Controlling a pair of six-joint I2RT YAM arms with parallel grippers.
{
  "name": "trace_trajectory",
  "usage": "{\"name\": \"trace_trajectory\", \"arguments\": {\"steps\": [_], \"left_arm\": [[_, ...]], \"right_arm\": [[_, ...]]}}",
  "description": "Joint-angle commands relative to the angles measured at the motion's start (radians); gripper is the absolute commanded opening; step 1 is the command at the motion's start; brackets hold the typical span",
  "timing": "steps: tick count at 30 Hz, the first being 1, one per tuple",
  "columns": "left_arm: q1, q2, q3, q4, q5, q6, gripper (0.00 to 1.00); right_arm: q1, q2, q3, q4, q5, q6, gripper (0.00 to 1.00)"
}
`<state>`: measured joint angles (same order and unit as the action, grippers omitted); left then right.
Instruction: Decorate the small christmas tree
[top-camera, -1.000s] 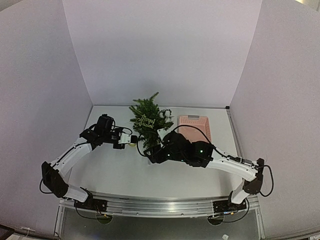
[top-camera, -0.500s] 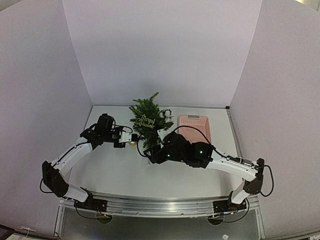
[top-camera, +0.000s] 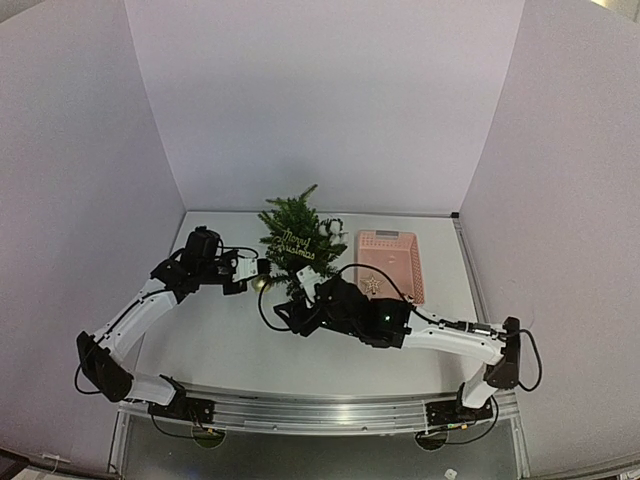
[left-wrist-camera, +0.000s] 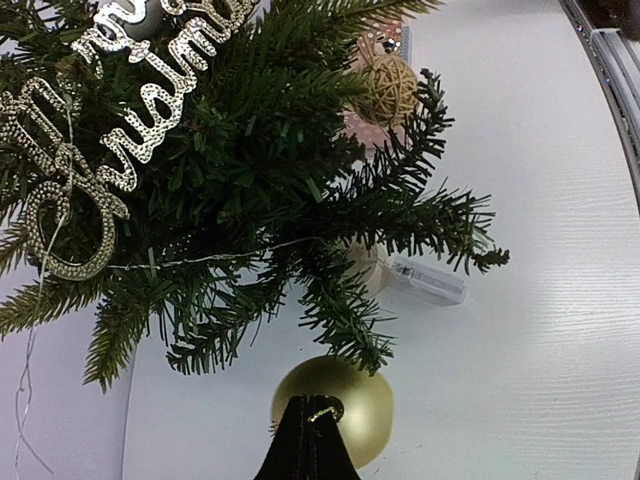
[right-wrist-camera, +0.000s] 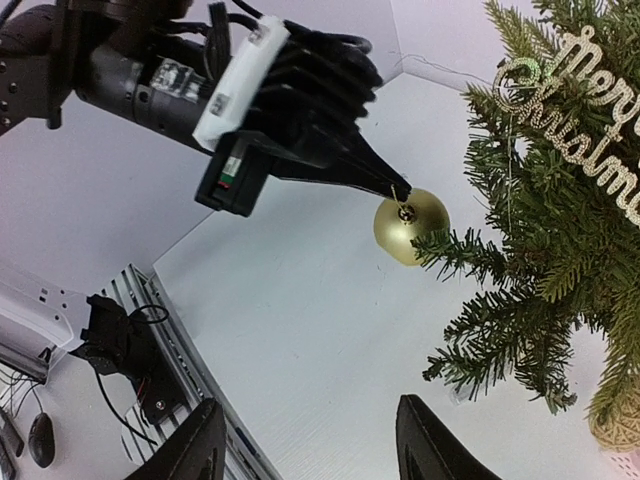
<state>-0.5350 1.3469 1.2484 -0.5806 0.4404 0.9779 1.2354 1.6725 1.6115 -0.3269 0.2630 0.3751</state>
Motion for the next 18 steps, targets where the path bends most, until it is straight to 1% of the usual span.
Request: {"name": "trace_trajectory", "arguments": {"steps": [1,4,7,12,15,18], "left_arm": [[-0.002,-0.051,0.064,-0.054,0.008,-0.116,0.00],[-0.001,-0.065,0.086,-0.110,0.028,-0.160,0.00],[-0.002,-0.080,0.103,-0.164,0.028,-0.166,0.00],[-0.006,-0.079,0.187,-0.319,0.072,-0.205,0.00],[-0.008,-0.079,0.221,-0.409,0.103,-0.200,0.00],[-0.011,-0.086,0.226,-0.456,0.117,-0.180,0.00]], "right_arm": [[0.001,0.023,-0.012,0.180,0.062,-0.098,0.54],[-0.010,0.066,0.025,0.172,0.064,-0.097,0.52],[-0.037,0.097,0.048,0.167,0.011,-0.072,0.49],[-0.039,0.160,0.098,0.167,-0.039,-0.104,0.45],[-0.043,0.193,0.136,0.169,-0.079,-0.128,0.42],[-0.068,0.216,0.160,0.170,-0.143,-0.126,0.37]]}}
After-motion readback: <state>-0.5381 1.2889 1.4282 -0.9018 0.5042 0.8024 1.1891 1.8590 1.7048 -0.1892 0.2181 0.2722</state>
